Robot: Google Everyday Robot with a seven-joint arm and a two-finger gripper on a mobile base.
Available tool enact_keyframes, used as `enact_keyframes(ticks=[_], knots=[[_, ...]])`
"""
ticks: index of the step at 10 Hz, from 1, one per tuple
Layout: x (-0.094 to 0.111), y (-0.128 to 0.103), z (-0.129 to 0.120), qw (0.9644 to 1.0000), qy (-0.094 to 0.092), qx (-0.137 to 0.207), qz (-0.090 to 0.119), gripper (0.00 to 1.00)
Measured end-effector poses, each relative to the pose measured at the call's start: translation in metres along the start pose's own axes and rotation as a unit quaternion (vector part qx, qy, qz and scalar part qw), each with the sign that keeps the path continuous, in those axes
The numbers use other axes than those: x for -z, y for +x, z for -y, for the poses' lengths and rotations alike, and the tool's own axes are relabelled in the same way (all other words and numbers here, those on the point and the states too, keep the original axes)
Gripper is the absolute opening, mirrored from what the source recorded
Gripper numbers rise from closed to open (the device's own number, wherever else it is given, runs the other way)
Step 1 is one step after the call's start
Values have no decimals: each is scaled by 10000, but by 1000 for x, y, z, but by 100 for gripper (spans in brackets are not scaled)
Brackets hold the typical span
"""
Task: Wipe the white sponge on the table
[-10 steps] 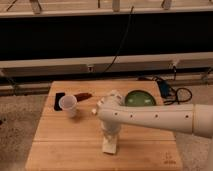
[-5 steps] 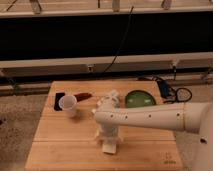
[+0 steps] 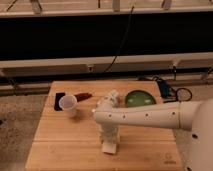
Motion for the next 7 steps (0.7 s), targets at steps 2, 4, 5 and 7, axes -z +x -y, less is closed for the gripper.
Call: enact_keyframes(ticks=[2,4,5,7], knots=[[5,-1,-3,10000,31,-30,-26,20],[13,-1,-2,9999,131,-20,-67,5],[17,0,-5,9998,207,-53,-41,0],[16,12,-14,9995,229,-232,-50,0]])
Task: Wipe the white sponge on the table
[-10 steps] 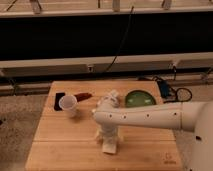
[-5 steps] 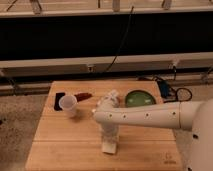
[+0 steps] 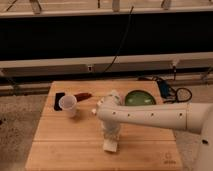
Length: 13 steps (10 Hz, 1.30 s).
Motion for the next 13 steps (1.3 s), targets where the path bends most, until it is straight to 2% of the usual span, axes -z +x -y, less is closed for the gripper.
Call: enact_keyframes(ticks=[2,4,7,11,13], knots=[[2,17,-34,9997,39,-236,5,0],[4,25,-48,9993,72,-374,2,0],[8,43,-41,9987,79,-505,-39,0],[14,78,-77,9960,82,-882,-80,0],[17,97,-76,9948,102,-1007,-99,0]])
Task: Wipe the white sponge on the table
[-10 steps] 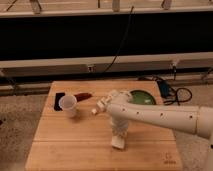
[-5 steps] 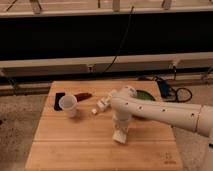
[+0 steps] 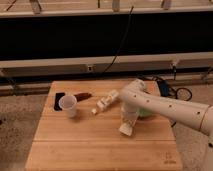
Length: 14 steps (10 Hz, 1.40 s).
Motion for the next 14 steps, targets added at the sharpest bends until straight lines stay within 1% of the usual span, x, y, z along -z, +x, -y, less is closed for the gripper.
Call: enact_keyframes(ticks=[2,4,7,8,9,11,14], knots=[[1,11,8,10000,-5,-58,-18,0],[-1,7,9,10000,-52,43,-50,0],[-3,-13,50,9998,-40,181,-112,0],[-4,-16,56,9996,-68,236,-146,0],[-5,-18,57,9995,-77,250,-152,0],[-6,-20,51,9998,-92,69,-149,0],[-5,-23,56,9999,-30,-33,-156,0]])
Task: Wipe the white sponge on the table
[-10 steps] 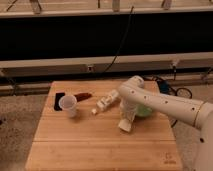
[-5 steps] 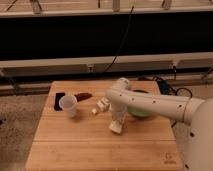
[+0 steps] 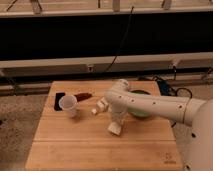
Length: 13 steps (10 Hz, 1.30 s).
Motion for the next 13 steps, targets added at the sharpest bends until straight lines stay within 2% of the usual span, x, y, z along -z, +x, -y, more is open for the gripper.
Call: enact_keyframes(ticks=[2,13], knots=[[-1,-1,-7,9999,-23,-132,12,0],[-2,-11,3,9987,2,-515,21,0]])
